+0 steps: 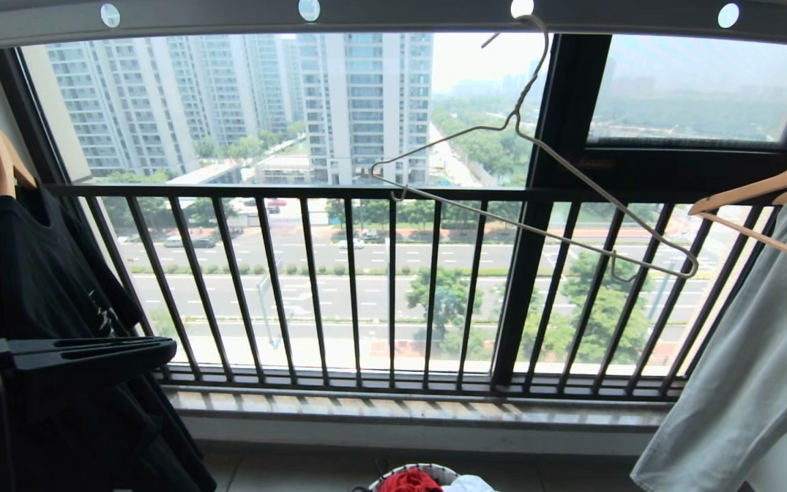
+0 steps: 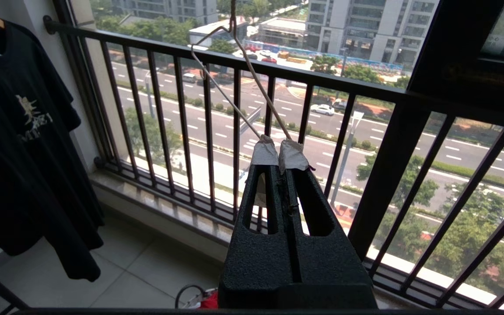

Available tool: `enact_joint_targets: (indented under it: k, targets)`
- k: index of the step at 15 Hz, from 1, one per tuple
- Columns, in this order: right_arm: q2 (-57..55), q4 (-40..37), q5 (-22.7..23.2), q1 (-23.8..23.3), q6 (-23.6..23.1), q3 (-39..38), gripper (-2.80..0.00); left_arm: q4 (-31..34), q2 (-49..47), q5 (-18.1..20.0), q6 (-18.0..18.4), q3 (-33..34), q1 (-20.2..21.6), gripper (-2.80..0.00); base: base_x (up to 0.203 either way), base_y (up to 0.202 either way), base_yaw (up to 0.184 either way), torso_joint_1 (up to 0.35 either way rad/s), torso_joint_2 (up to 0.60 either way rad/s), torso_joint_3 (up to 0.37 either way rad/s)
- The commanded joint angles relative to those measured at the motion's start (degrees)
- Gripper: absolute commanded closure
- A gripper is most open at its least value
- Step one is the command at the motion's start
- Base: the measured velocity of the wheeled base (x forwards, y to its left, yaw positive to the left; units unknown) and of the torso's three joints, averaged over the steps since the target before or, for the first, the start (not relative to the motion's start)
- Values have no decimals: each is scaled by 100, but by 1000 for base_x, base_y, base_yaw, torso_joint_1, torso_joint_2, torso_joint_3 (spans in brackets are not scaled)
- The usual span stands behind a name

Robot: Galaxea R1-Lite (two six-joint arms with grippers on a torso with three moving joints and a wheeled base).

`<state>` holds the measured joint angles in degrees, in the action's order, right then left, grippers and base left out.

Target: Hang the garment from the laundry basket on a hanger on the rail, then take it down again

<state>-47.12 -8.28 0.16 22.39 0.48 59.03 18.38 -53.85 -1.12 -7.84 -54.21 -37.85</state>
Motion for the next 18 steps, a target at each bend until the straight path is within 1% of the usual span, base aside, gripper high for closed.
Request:
enact_joint_targets:
  k: [1, 2, 3, 4, 6, 7, 8, 9, 11, 12, 14, 15, 16, 17, 18]
  targets:
    - [1138, -664, 2, -336, 60, 12, 0, 16, 1058, -9, 42, 512, 757, 0, 0, 0, 0, 0, 0, 0]
    - [1456, -956, 11, -497, 101, -22, 0, 25, 1396, 12, 58, 627, 1198, 0, 0, 0, 0, 0, 0, 0]
    - [1777, -1281, 19, -683, 153, -85, 0, 97, 1763, 81, 69, 712, 1826, 0, 0, 0, 0, 0, 0, 0]
    - [2028, -1537, 22, -844, 259, -115, 0, 227, 2189, 183, 63, 755, 2301, 0, 0, 0, 0, 0, 0, 0]
    - [2422, -2029, 31, -1201, 497, -57, 0, 631, 2973, 323, -3, 809, 2856, 0, 0, 0, 0, 0, 0, 0]
    - [2583, -2400, 30, -1302, 540, 37, 0, 951, 3274, 371, -39, 827, 3205, 0, 0, 0, 0, 0, 0, 0]
    - [2737, -2619, 33, -1343, 552, 137, 0, 1146, 3506, 396, -58, 853, 3455, 0, 0, 0, 0, 0, 0, 0]
    - [2879, -2838, 36, -1399, 557, 255, 0, 1266, 3752, 418, -64, 913, 3603, 0, 0, 0, 0, 0, 0, 0]
    - [3025, -3072, 35, -1530, 550, 430, 0, 1403, 4325, 557, -66, 1187, 3699, 0, 0, 0, 0, 0, 0, 0]
    - [3091, -3198, 48, -1637, 515, 455, 0, 1434, 4605, 605, -75, 1427, 3715, 0, 0, 0, 0, 0, 0, 0]
    - [3112, -3530, 55, -1676, 487, 478, 0, 1444, 5238, 635, -72, 1975, 3727, 0, 0, 0, 0, 0, 0, 0]
    - [3112, -3655, 47, -1676, 496, 427, 0, 1433, 5376, 597, -112, 2260, 3730, 0, 0, 0, 0, 0, 0, 0]
    - [3112, -3837, 46, -1676, 511, 426, 0, 1418, 5380, 430, -286, 2460, 3732, 0, 0, 0, 0, 0, 0, 0]
    - [3112, -3864, 45, -1689, 511, 482, 0, 1355, 5377, 332, -356, 2623, 3732, 0, 0, 0, 0, 0, 0, 0]
    - [3112, -3865, 51, -1796, 498, 487, 0, 1135, 5377, 309, -360, 2788, 3732, 0, 0, 0, 0, 0, 0, 0]
